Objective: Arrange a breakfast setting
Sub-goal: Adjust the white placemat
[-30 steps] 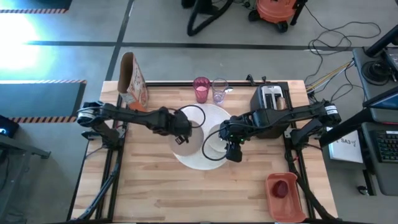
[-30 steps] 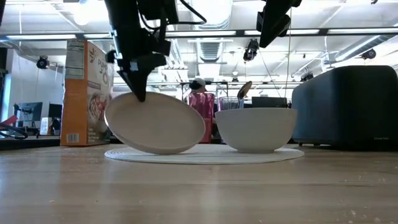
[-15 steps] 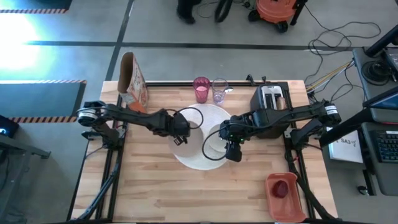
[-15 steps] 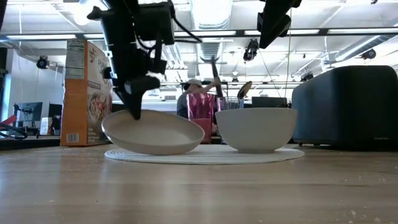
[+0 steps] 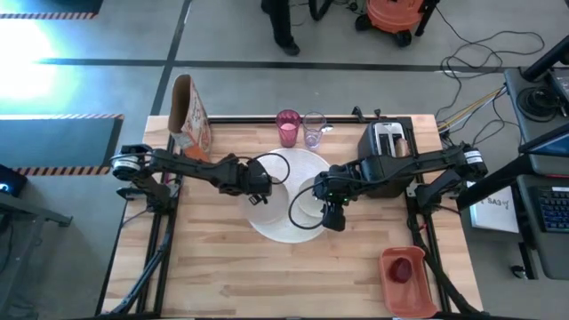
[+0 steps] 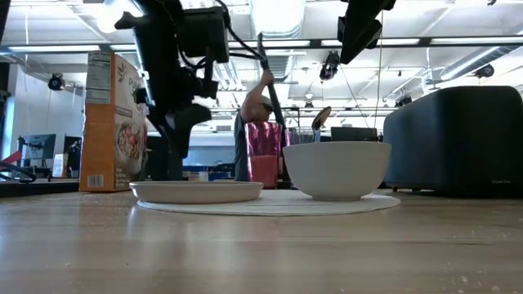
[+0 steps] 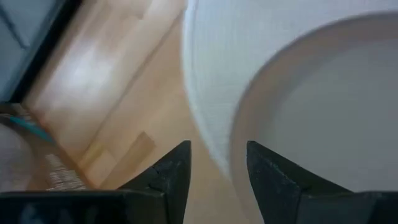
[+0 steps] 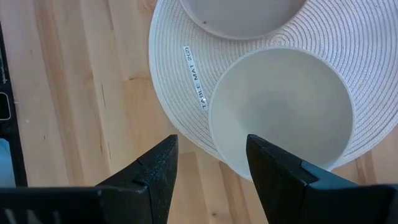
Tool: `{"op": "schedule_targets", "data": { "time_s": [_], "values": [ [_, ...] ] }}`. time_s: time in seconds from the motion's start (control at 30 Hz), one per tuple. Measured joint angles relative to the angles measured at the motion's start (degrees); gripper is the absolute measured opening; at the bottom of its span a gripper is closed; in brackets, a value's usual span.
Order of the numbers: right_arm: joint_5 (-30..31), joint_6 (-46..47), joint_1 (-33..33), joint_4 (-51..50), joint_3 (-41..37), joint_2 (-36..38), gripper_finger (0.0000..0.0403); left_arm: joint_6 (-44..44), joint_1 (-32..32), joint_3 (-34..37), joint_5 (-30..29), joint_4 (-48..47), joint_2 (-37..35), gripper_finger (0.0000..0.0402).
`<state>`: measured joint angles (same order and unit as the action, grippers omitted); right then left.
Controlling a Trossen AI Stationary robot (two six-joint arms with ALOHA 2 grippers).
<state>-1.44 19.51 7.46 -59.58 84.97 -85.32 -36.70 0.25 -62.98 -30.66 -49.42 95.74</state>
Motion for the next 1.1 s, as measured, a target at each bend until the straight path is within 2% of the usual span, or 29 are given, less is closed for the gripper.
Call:
{"op": "schedule_targets", "data": {
  "time_s": [0.2,0.3,0.47,0.6,0.83,1.1],
  "values": [
    [-0.01,0.0,0.0,-1.02,-0.1,0.0,0.018,2.94,-5.83,-3.87,13.18,5.08,0.0,0.0134],
    [-0.01,-0.01,0.04,-1.29,-0.96,0.0,0.018,5.37,-11.58,-5.39,16.62,11.33,0.0,0.0124],
    [-0.01,-0.02,0.02,-1.64,-1.75,0.0,0.018,9.23,-20.08,-6.94,15.73,22.54,0.17,0.0111],
    [0.01,-0.02,0.04,-1.5,-1.75,0.0,0.018,8.53,-22.48,-7.2,12.33,29.61,2.98,0.0096],
    [-0.01,1.3,0.24,-1.49,-1.92,0.0,0.018,7.73,-22.23,-8.71,10.62,29.95,10.16,0.0043],
    [0.16,5.04,3.91,1.4,-6.37,0.0,0.018,6.17,-22.29,-8.83,10.62,30.17,13.69,0.0002]
  ]
}}
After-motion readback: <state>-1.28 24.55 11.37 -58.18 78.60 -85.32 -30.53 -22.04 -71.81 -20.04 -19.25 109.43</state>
